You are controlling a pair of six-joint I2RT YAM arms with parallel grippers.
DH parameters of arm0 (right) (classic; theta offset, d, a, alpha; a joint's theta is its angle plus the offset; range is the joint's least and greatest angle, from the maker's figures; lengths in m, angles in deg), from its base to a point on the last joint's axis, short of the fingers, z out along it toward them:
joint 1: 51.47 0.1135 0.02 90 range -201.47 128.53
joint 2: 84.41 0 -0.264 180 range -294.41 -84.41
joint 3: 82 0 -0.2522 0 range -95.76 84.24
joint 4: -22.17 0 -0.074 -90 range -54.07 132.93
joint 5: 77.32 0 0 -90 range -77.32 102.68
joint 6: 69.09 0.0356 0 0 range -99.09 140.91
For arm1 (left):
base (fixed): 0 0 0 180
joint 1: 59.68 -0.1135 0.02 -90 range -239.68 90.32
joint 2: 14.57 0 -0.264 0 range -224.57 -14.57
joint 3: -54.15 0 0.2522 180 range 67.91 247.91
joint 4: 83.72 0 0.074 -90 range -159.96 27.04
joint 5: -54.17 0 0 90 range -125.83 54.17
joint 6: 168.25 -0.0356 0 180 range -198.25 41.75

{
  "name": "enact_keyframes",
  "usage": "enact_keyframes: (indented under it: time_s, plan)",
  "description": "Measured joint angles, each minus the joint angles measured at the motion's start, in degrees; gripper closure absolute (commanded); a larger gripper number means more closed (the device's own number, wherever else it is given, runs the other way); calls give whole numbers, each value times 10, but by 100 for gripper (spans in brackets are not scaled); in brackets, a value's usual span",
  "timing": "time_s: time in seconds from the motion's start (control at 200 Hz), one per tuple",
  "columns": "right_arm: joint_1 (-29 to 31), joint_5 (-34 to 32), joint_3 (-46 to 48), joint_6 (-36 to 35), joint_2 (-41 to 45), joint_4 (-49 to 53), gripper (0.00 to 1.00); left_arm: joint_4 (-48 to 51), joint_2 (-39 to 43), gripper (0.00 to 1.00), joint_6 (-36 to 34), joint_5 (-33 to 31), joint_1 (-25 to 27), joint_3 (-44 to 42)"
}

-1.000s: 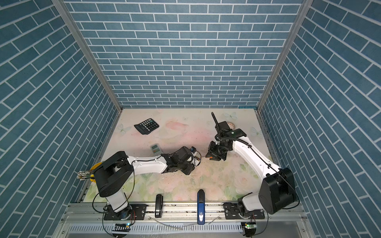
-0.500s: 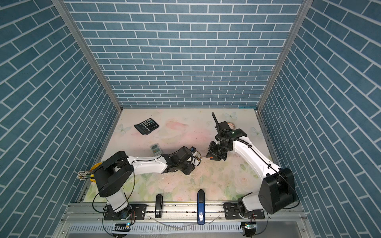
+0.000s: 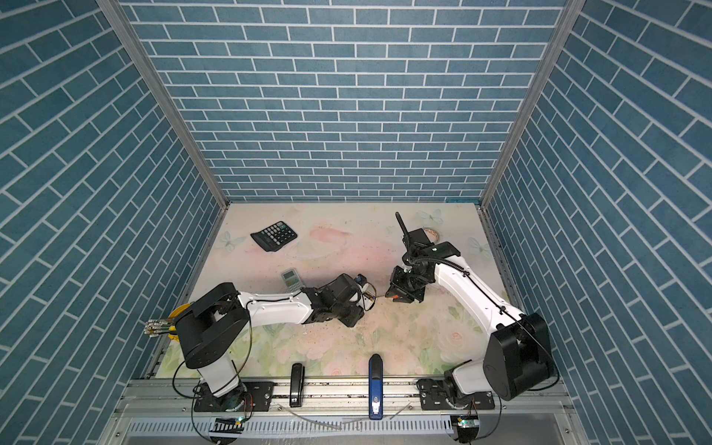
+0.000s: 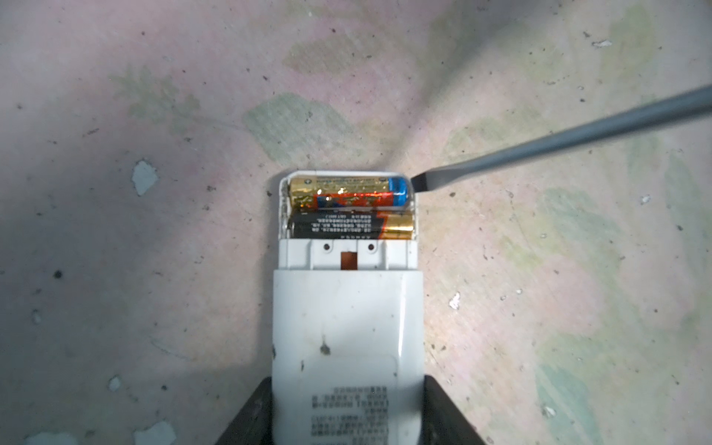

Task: Unload the batteries from the remote control

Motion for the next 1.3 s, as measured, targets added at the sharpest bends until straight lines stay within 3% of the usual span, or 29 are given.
enact_keyframes:
  time_s: [1.3]
  plan:
    - [-1, 4, 7, 0, 2, 1, 100, -8, -1, 60, 0, 1, 1, -2]
